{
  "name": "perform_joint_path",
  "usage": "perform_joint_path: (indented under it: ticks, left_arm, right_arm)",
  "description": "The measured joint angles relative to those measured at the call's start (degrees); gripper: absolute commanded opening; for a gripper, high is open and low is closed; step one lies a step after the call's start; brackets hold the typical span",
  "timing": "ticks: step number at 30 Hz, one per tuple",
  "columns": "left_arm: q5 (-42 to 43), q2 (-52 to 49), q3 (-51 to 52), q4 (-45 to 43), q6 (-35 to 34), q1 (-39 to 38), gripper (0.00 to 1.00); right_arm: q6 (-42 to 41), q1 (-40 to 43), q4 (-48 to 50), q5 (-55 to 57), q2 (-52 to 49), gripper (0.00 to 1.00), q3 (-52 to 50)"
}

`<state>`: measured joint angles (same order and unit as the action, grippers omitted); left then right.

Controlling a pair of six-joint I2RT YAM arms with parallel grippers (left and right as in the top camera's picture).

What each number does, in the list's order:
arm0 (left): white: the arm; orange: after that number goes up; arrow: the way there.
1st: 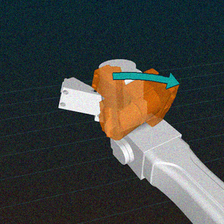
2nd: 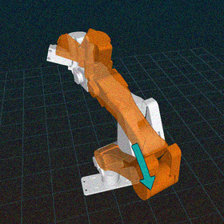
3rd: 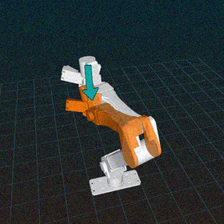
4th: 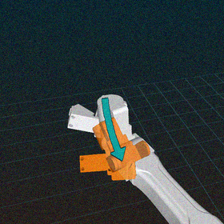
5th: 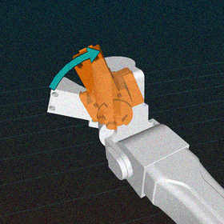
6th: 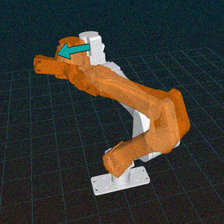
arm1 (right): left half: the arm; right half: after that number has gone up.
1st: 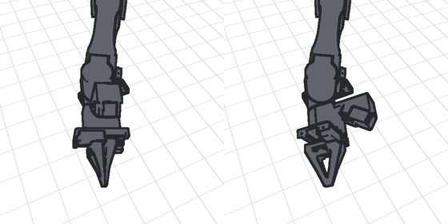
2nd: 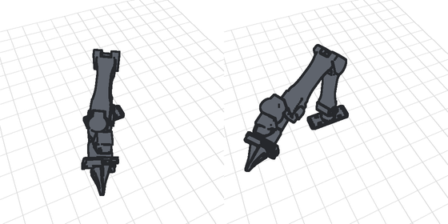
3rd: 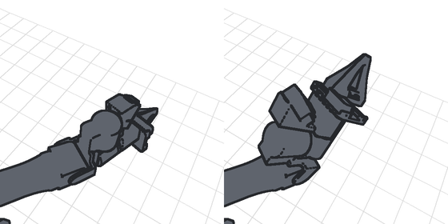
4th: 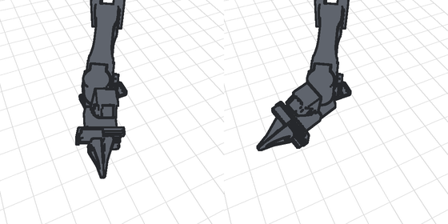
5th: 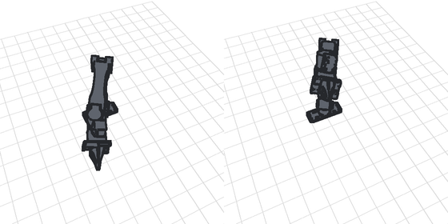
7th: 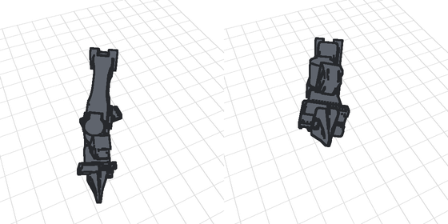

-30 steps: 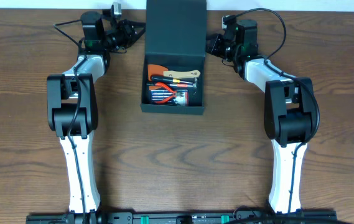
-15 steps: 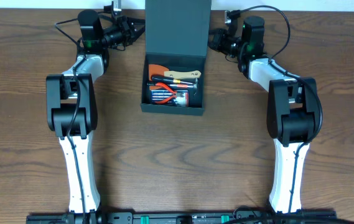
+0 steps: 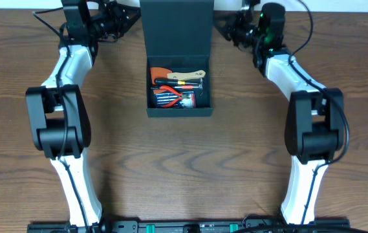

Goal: Pack container
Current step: 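Push the lid forward with both grippers to close the box, then press down on the closed lid with both grippers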

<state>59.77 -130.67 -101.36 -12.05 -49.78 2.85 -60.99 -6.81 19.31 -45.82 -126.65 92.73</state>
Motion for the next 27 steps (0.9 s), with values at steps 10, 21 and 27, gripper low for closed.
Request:
perform_joint_path:
  ticks: [10,21,27]
  left_arm:
    - [-14.51,10.08,0.04,37.44,24.59,-2.64,0.06]
    - [-29.27,22.05,0.00,59.25,39.47,-5.29,0.06]
    - [-33.70,22.32,0.02,68.30,42.73,-8.72,0.06]
  right_arm:
    - [1.62,-3.76,-12.44,-0.81,3.08,0.02,0.15]
    - [25.49,-6.03,-41.35,6.54,6.73,0.02,0.00]
    - [39.58,-6.01,-54.53,16.13,13.40,0.01,0.02]
